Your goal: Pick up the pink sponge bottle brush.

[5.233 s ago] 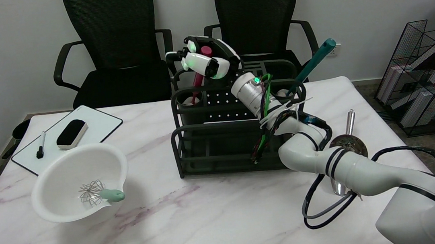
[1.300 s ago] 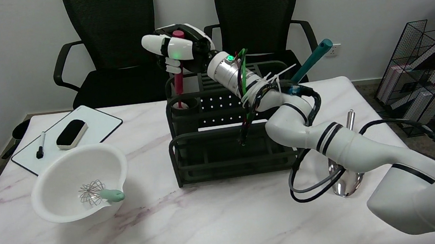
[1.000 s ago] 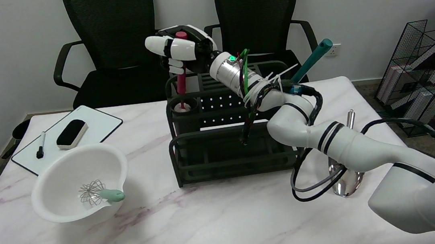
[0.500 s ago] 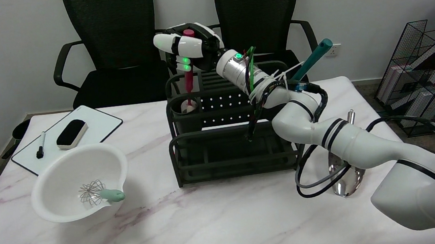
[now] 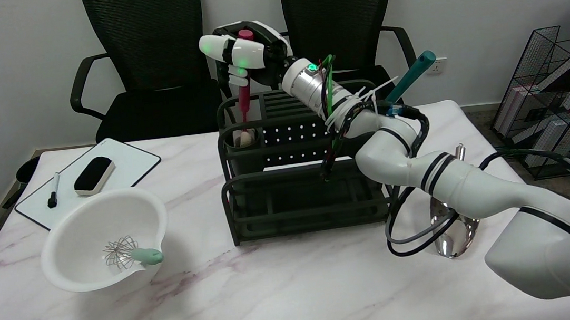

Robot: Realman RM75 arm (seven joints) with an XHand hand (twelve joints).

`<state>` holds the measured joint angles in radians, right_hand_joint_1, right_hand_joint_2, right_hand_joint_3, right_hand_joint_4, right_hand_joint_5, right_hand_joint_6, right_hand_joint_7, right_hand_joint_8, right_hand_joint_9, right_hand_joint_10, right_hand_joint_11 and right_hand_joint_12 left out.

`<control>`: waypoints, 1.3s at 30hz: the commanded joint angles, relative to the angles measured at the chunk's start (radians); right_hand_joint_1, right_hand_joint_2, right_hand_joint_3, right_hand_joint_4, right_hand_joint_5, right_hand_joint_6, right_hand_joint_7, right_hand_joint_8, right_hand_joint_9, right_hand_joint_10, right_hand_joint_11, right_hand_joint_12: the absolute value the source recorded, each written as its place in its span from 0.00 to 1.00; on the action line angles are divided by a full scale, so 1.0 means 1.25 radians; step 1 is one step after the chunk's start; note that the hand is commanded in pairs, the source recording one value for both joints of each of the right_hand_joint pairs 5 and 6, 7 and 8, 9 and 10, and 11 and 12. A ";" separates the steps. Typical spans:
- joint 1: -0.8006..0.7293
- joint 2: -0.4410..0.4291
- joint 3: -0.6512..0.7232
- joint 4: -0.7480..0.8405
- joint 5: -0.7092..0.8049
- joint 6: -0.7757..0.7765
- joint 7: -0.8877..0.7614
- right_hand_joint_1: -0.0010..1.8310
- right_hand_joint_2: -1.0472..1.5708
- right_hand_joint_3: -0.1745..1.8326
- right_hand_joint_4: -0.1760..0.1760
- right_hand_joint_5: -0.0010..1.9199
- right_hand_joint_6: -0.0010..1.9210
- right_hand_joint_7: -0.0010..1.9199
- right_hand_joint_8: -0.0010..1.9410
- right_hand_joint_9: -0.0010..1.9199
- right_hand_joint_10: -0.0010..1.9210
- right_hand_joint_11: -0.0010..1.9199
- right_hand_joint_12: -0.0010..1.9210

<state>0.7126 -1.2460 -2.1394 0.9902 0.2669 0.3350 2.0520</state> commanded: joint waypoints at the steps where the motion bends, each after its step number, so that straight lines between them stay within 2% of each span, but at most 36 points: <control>1: -0.004 -0.009 -0.001 0.011 0.017 0.011 0.006 0.65 1.00 0.34 0.50 1.00 1.00 1.00 0.99 1.00 1.00 1.00 1.00; 16: -0.014 0.003 0.016 0.099 0.014 0.003 -0.001 0.65 1.00 0.35 0.50 1.00 1.00 1.00 0.99 1.00 1.00 1.00 1.00; 30: -0.025 0.072 0.052 0.217 0.014 -0.043 -0.001 0.65 1.00 0.35 0.50 1.00 1.00 1.00 0.99 1.00 1.00 1.00 1.00; 39: -0.028 0.078 0.047 0.221 0.017 -0.064 0.000 0.65 1.00 0.33 0.50 1.00 1.00 1.00 0.99 1.00 1.00 1.00 1.00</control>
<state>0.6891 -1.1883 -2.0985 1.1914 0.2859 0.3063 2.0533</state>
